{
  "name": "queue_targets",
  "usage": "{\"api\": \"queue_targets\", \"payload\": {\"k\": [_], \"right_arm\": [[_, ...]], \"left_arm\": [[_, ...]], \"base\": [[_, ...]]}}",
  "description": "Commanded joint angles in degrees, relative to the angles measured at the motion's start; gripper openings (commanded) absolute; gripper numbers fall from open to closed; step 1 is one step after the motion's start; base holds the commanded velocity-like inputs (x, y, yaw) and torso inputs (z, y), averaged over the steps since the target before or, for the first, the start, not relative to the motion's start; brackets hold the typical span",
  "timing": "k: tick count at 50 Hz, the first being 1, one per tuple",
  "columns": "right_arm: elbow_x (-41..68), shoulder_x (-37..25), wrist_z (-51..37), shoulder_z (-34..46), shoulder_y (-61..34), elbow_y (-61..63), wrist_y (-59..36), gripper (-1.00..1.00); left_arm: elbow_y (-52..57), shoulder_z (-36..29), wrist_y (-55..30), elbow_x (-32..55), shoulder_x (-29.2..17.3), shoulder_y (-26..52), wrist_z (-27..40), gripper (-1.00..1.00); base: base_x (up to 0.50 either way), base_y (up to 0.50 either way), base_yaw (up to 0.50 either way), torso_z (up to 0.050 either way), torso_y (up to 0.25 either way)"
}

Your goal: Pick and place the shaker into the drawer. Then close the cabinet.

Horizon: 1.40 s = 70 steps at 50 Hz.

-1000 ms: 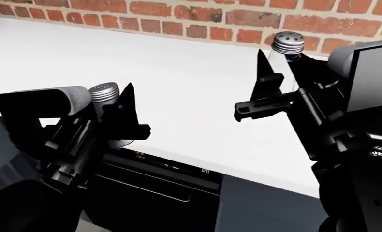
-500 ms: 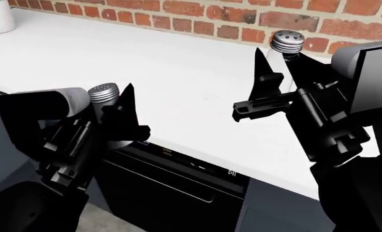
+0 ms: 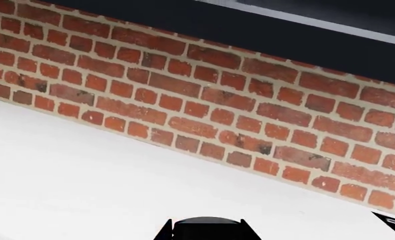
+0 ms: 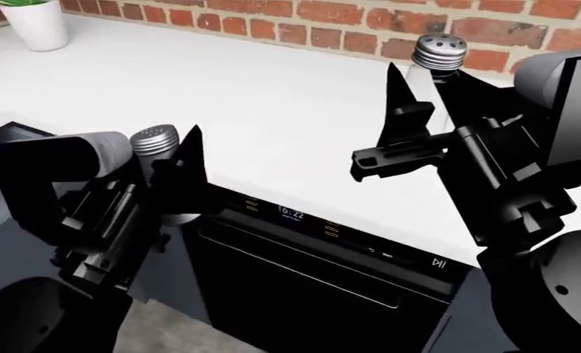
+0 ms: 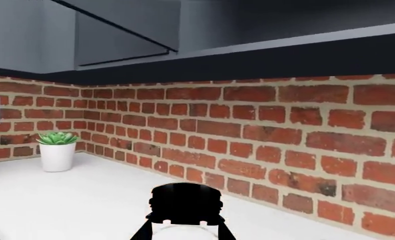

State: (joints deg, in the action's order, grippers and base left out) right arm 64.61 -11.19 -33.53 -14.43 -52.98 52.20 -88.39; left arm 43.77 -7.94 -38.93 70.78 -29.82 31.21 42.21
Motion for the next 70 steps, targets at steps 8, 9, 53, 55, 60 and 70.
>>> {"api": "queue_targets", "payload": {"k": [8, 9, 53, 55, 60, 70], "right_arm": [[9.09, -2.74, -7.69, 1.71, -0.91, -2.56, 2.83, -1.00], [9.07, -2.83, -7.72, 1.85, -0.80, -2.58, 3.04, -1.00], [13.03, -4.89, -11.53, 5.88, -0.09, -3.26, 7.72, -1.00], [13.17, -5.04, -11.77, 6.19, -0.21, -3.27, 7.75, -1.00], [13.11, -5.35, -11.91, 6.82, -0.19, -3.28, 8.16, -1.00], [12.69, -5.98, -11.85, 7.73, -0.06, -3.46, 9.32, -1.00]], "left_arm": [[0.36, 0.36, 0.57, 0.89, -0.59, 0.16, 0.67, -1.00], [0.36, 0.41, 0.60, 0.92, -0.64, 0.11, 0.67, -1.00], [0.66, 0.30, 1.02, 1.85, -1.53, 0.61, 1.47, -1.00], [0.75, 0.40, 1.10, 1.94, -1.64, 0.54, 1.50, -1.00], [0.82, 0.58, 1.27, 2.06, -1.76, 0.48, 1.71, -1.00], [0.75, 0.32, 1.38, 1.83, -1.78, 0.59, 1.62, -1.00]], "base": [[-0.20, 0.46, 0.00, 0.000, 0.000], [-0.20, 0.46, 0.00, 0.000, 0.000], [-0.39, 0.08, 0.00, 0.000, 0.000], [-0.29, 0.42, 0.00, 0.005, 0.000], [-0.24, 0.44, 0.00, 0.000, 0.000], [-0.23, 0.44, 0.00, 0.000, 0.000]]}}
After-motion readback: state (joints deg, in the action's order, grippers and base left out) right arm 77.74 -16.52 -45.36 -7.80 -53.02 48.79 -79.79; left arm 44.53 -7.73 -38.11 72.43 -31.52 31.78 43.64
